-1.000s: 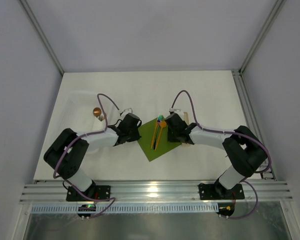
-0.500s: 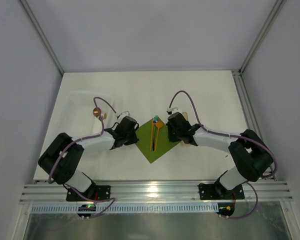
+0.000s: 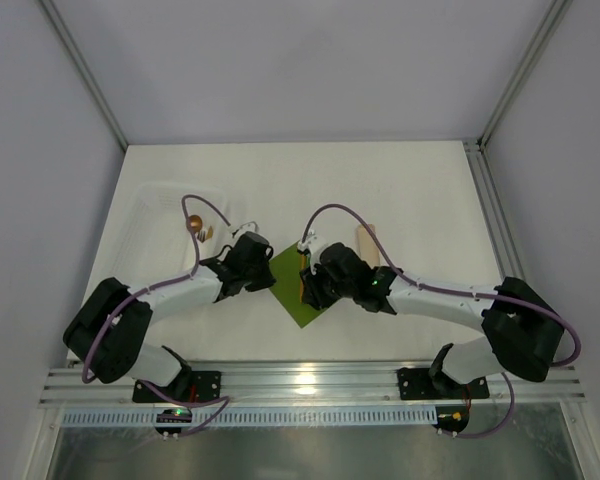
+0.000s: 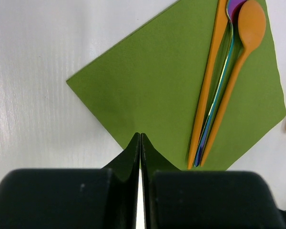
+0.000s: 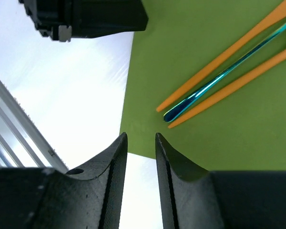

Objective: Place the utensils on the paper napkin and roll it up
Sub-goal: Roll the napkin at the center of the board.

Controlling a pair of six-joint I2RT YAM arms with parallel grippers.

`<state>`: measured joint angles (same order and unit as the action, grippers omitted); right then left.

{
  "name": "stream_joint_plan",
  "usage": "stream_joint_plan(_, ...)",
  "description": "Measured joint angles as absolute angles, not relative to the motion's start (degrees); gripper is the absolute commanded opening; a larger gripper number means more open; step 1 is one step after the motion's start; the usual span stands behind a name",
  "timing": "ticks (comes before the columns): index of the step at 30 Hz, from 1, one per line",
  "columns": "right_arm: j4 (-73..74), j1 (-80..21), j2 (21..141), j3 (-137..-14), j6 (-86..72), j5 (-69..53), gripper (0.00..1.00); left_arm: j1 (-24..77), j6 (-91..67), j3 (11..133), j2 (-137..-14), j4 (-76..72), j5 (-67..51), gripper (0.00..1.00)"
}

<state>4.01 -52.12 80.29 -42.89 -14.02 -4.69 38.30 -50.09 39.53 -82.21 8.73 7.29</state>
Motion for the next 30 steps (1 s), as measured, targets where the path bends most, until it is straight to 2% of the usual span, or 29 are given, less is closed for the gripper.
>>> stream_joint_plan(12, 2.87, -55.24, 85.82, -42.61, -13.32, -8.14, 0.46, 38.30, -49.30, 40.18, -83.74, 8.36, 3.81, 0.00)
stream_joint_plan(24, 2.79, -60.36, 88.12, -42.61, -12.14, -6.92, 0.46, 38.39, -49.30, 40.18, -83.74, 8.40, 3.79, 0.00)
stream_joint_plan(30, 2.83, -62.22, 88.95, -42.59, -12.01, -4.73, 0.41, 38.41, -49.34, 40.18, -84.44, 8.38, 3.79, 0.00)
